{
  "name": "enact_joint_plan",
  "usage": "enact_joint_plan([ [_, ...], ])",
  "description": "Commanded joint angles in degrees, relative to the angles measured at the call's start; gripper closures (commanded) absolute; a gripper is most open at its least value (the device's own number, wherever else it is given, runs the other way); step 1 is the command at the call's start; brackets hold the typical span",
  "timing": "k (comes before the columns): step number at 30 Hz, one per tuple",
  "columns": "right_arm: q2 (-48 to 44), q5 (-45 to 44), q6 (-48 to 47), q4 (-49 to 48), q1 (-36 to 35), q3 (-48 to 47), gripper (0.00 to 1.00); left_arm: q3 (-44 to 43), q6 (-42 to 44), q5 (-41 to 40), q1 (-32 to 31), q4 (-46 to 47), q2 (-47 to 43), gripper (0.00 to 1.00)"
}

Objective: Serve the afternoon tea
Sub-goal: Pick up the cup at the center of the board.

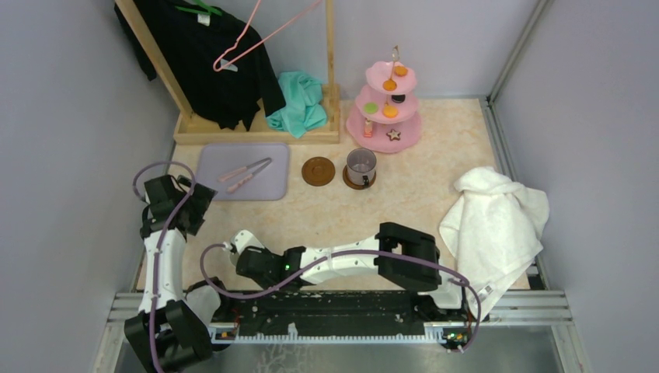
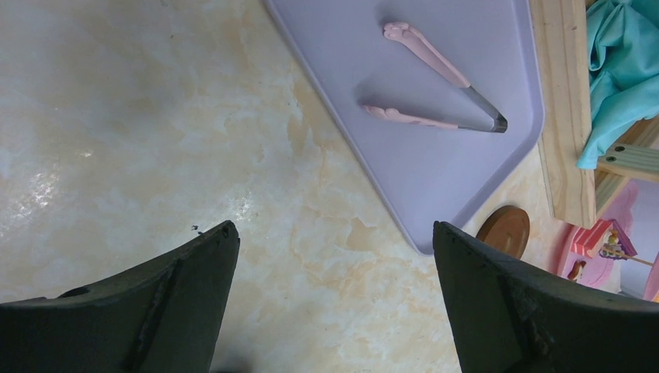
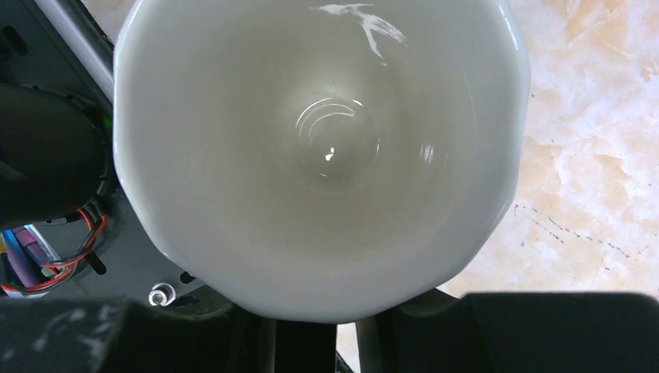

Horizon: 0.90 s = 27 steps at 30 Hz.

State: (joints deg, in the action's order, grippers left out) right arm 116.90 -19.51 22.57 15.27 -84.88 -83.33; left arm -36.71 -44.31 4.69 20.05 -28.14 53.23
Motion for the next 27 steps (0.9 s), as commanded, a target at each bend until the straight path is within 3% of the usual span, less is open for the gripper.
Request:
enact_joint_plan([
  [1, -0.8, 0.3, -0.3, -4.8, 0.6, -0.2, 0.68, 0.7, 0.4, 0.9, 0.6, 1.4, -0.8, 0.01],
  [12, -4.1, -1.4, -0.6, -6.4, 0.6, 2.1, 1.0, 0.8, 0.3, 1.0, 0.8, 1.4, -0.9, 0.01],
  [27, -13.0, -5.3, -2.3, -0.8, 8.7, 3.0, 1.0, 1.0, 0.2, 1.1, 1.0, 1.7, -1.1, 0.01],
])
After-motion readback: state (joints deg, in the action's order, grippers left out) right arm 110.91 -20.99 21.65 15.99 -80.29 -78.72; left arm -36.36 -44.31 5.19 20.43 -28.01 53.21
